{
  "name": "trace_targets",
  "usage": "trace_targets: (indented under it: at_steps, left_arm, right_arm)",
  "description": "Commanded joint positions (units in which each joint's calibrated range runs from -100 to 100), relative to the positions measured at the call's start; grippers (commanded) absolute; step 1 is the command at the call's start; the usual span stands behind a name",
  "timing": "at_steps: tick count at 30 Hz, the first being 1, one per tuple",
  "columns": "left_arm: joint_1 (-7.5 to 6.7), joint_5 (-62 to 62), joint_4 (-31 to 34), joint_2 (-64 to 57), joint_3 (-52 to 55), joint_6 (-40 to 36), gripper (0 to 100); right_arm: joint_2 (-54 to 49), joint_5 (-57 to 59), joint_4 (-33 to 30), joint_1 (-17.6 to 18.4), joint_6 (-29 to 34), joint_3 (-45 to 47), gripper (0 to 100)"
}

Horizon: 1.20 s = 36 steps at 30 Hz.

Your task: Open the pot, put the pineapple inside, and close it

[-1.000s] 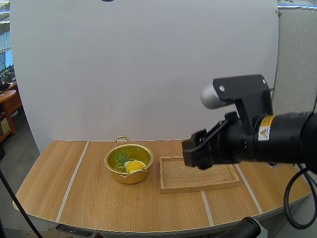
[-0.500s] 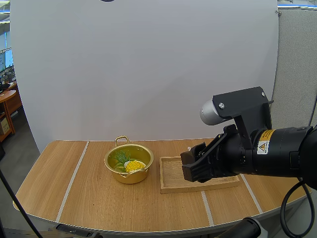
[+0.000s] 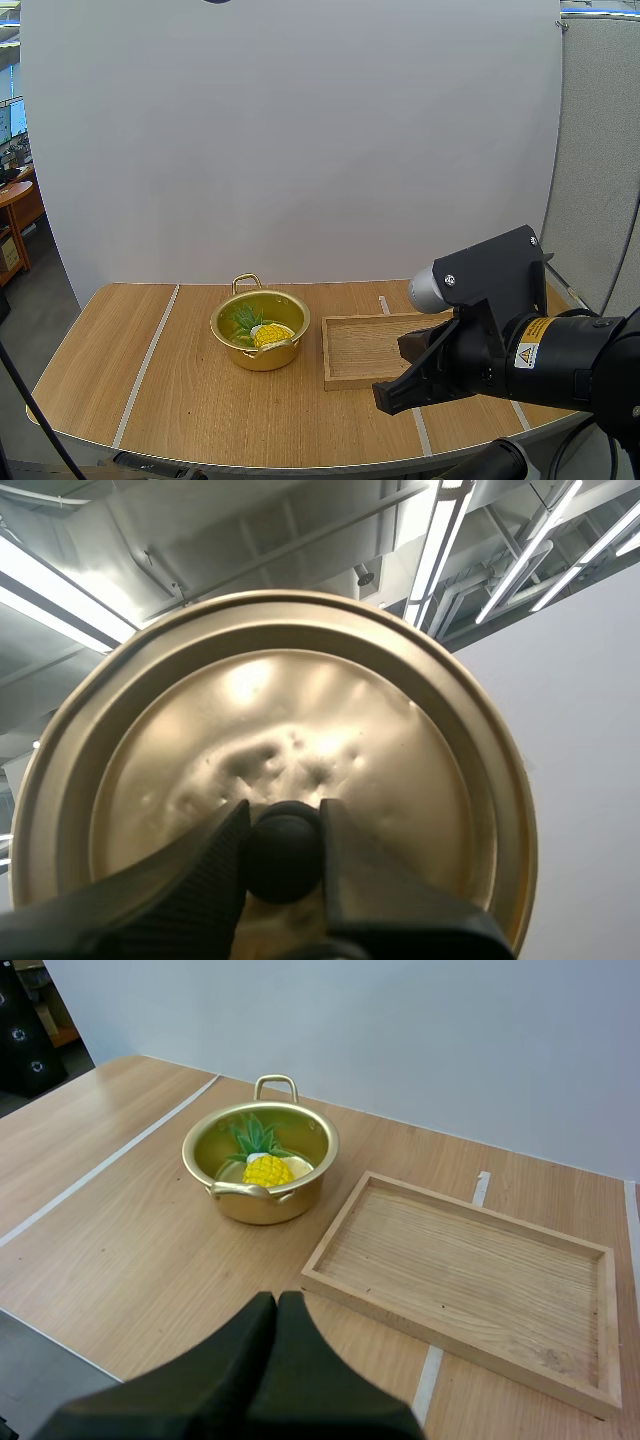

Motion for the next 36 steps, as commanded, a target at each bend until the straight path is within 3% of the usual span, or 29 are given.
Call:
trace_targets:
  at_steps: [1, 20, 30, 36]
  left_arm:
    - [-0.27, -2.00, 0.20, -0.15, -0.43, -0.56, 0]
    - [-0.27, -1.11, 0.20, -0.15, -0.43, -0.56, 0]
    - [-0.27, 54.15, 0.28, 1.26, 0.86, -0.56, 0]
    - [-0.27, 54.88, 0.28, 5.33, 7.06, -0.56, 0]
  right_arm:
    - [-0.48, -1.07, 0.25, -0.30, -0.43, 0.18, 0]
    - [-0.48, -1.42, 0.25, -0.30, -0.43, 0.18, 0]
    - [-0.48, -1.43, -0.12, -0.30, -0.43, 0.18, 0]
    - [-0.48, -1.43, -0.12, -0.30, -0.43, 0.18, 0]
